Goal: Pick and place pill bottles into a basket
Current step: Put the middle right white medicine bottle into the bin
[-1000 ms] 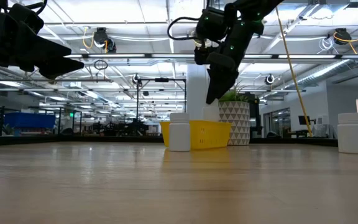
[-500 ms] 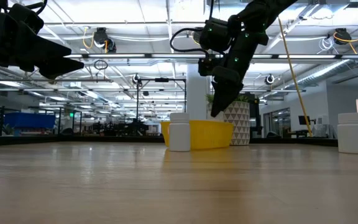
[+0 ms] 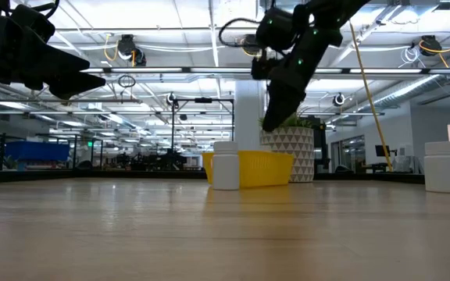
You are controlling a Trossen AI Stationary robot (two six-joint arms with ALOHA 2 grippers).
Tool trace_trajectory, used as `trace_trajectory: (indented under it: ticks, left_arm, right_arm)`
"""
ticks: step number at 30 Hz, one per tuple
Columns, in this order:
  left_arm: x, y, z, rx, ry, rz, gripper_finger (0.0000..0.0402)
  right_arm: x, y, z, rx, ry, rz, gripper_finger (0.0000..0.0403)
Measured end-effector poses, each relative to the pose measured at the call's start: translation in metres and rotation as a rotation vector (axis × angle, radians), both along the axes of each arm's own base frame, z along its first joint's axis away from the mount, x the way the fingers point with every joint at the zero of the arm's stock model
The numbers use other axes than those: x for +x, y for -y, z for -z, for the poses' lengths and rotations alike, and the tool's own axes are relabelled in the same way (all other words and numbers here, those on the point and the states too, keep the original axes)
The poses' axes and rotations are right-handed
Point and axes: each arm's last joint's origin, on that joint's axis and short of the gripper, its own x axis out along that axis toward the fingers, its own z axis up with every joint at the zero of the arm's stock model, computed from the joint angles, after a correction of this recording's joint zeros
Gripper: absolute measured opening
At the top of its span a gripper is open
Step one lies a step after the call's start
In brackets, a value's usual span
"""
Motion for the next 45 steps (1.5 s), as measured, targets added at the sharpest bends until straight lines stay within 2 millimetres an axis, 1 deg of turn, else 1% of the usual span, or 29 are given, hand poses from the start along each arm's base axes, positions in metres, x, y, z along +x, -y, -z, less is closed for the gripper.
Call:
trace_trajectory:
  ticks: [4, 7, 11, 15, 19, 21, 24, 27, 30, 32, 38, 41, 45]
  left_arm:
    - [0.0, 0.0, 0.0, 0.0, 0.0, 0.0, 0.0351]
    - [0.0, 0.0, 0.0, 0.0, 0.001, 0.0, 0.0351]
    - [0.0, 0.0, 0.0, 0.0, 0.0, 0.0, 0.0351]
    - [0.0, 0.0, 0.0, 0.0, 0.001, 0.0, 0.0351]
    - [0.0, 0.0, 0.0, 0.0, 0.001, 0.0, 0.0351]
    - [0.0, 0.0, 0.0, 0.0, 0.001, 0.001, 0.0351]
    - [0.0, 0.0, 0.0, 0.0, 0.001, 0.0, 0.0351]
    - [0.0, 0.0, 0.0, 0.0, 0.001, 0.0, 0.0351]
    - [0.0, 0.0, 0.0, 0.0, 0.001, 0.001, 0.0351]
    - [0.0, 0.0, 0.0, 0.0, 0.002, 0.001, 0.0351]
    - [0.0, 0.0, 0.0, 0.0, 0.001, 0.001, 0.0351]
    - [0.0, 0.0, 0.0, 0.0, 0.001, 0.0, 0.0351]
    - [0.0, 0.0, 0.0, 0.0, 0.002, 0.0, 0.0351]
  right_arm:
    - [-0.012, 0.0, -0.023, -0.025, 0.069, 0.011, 0.0264]
    - [-0.027, -0.003, -0.038, -0.011, 0.071, 0.042, 0.0256]
    - [-0.056, -0.014, -0.053, 0.033, -0.014, 0.075, 0.0243]
    - [-0.085, -0.025, -0.065, 0.031, -0.107, 0.111, 0.0226]
    - [-0.111, -0.034, -0.074, 0.063, -0.084, 0.174, 0.0214]
    - [-0.123, -0.04, -0.072, 0.082, -0.071, 0.203, 0.0211]
    - [-0.141, -0.048, -0.063, 0.13, -0.066, 0.26, 0.0211]
    - [-0.158, -0.059, -0.052, 0.225, -0.104, 0.299, 0.0212]
    - [-0.168, -0.068, -0.046, 0.317, -0.121, 0.317, 0.0209]
    - [-0.173, -0.073, -0.043, 0.349, -0.134, 0.326, 0.0206]
    - [-0.186, -0.082, -0.038, 0.357, -0.213, 0.317, 0.0201]
    - [-0.188, -0.083, -0.033, 0.354, -0.249, 0.317, 0.0201]
    - [-0.186, -0.083, -0.019, 0.374, -0.274, 0.323, 0.0201]
